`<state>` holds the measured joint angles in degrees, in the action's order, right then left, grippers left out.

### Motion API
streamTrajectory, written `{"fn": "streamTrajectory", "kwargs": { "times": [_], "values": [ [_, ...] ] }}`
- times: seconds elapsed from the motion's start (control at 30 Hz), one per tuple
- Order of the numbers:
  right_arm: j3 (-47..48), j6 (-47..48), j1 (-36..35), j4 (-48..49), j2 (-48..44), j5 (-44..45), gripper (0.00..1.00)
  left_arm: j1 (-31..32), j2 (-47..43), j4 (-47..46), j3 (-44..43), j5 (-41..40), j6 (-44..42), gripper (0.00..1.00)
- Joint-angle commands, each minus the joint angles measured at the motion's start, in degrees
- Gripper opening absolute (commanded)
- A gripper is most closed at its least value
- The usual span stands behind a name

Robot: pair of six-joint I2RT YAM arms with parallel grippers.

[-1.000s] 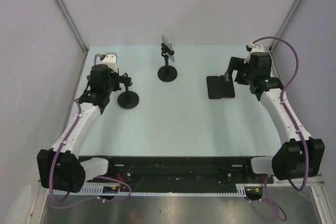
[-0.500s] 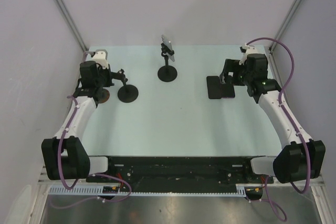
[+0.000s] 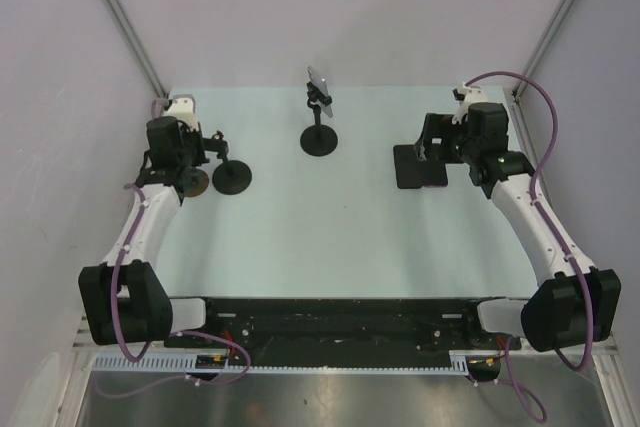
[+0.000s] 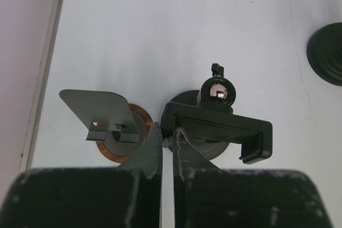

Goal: Remove the phone from the phone stand

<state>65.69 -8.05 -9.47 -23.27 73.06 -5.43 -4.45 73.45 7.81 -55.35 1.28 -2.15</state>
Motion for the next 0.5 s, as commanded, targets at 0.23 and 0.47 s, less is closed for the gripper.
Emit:
{"fn": "streamTrajectory", "kwargs": {
  "times": [0.23,0.47],
  "values": [
    [0.23,2.16,-2.12,3.40,-2.65,-1.25,0.99,-1.70,-2.17,-4.21,-1.33,0.65,-1.10,0.28],
    [0.23,3.39,-5.90,8.58,-3.36,-3.88,0.98,-1.53,-6.29,-2.55,-2.13,2.85,4.69,0.70]
  ]
}}
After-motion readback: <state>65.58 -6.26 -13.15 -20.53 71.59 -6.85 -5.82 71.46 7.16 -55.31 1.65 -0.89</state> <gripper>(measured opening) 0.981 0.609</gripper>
